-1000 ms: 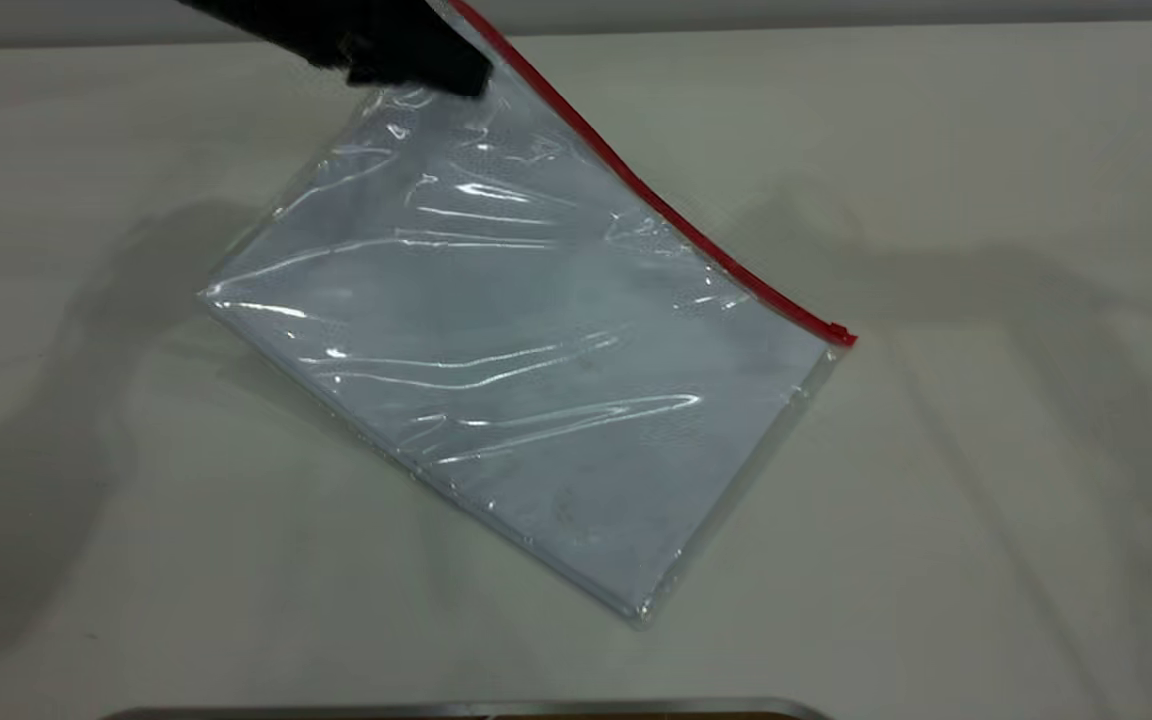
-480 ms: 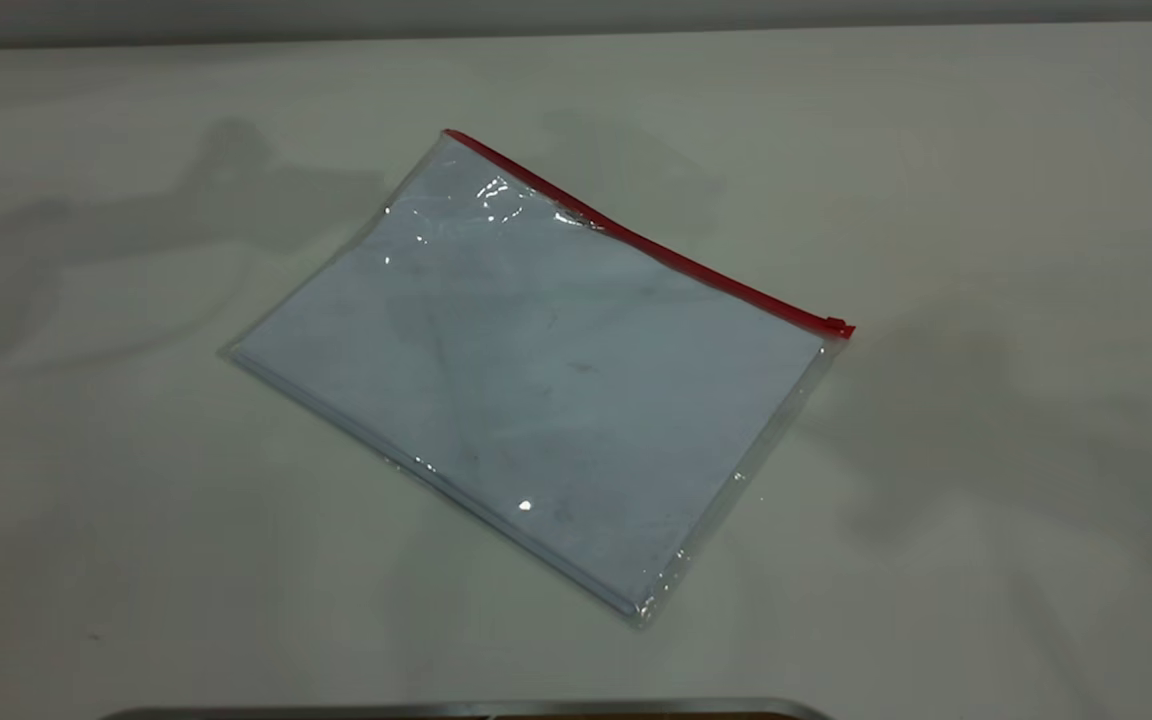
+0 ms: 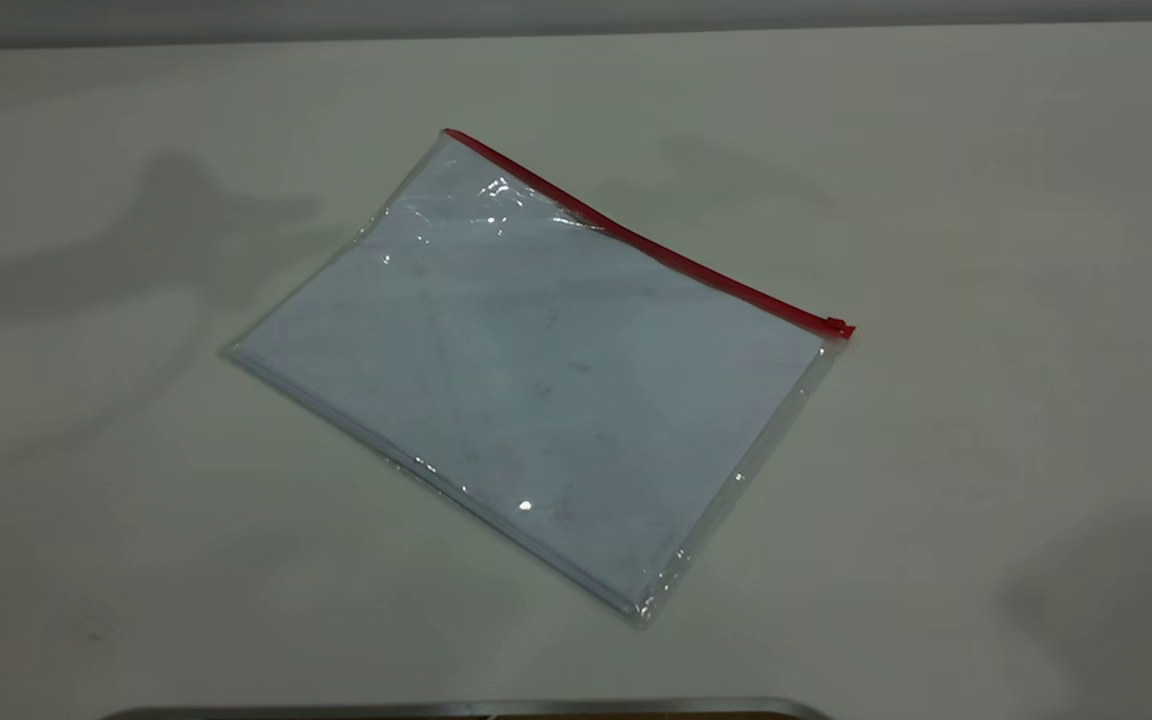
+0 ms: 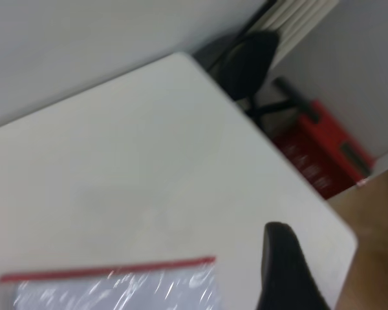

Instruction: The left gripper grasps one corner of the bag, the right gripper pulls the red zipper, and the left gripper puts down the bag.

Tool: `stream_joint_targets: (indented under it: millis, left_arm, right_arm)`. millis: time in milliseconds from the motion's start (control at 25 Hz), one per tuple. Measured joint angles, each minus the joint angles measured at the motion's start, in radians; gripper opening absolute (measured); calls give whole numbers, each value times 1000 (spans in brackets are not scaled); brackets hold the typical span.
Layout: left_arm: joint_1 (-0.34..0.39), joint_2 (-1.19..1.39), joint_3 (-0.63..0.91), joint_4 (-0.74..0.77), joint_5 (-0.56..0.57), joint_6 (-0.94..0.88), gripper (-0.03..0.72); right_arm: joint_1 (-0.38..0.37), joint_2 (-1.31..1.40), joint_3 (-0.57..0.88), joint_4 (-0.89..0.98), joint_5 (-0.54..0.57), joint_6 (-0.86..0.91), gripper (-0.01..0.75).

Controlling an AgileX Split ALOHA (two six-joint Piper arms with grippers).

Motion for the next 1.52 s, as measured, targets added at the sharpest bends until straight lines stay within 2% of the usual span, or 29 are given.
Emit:
stream_joint_targets:
  millis: [280, 440, 680, 1200, 1400, 1520]
  left_arm:
    - [0, -242, 0, 361, 0, -283, 478]
    - [0, -388, 10, 545, 0, -429, 478]
    - [0, -667, 182, 652, 0, -500, 478]
    - [0, -1335, 974, 877, -2, -516, 478]
    - [0, -1544, 1213, 892, -7, -602, 478]
    - [0, -1650, 1268, 906, -17, -637, 478]
  right_arm:
    - [0, -261, 432, -66, -5, 11, 466]
    - [0, -394, 620, -78, -42, 32, 466]
    - [0, -556, 666, -96, -102, 78, 466]
    - [2, -586, 678, -152, -119, 124, 466]
    - [27, -586, 678, -155, -119, 126, 466]
    - [27, -586, 678, -155, -119, 126, 466]
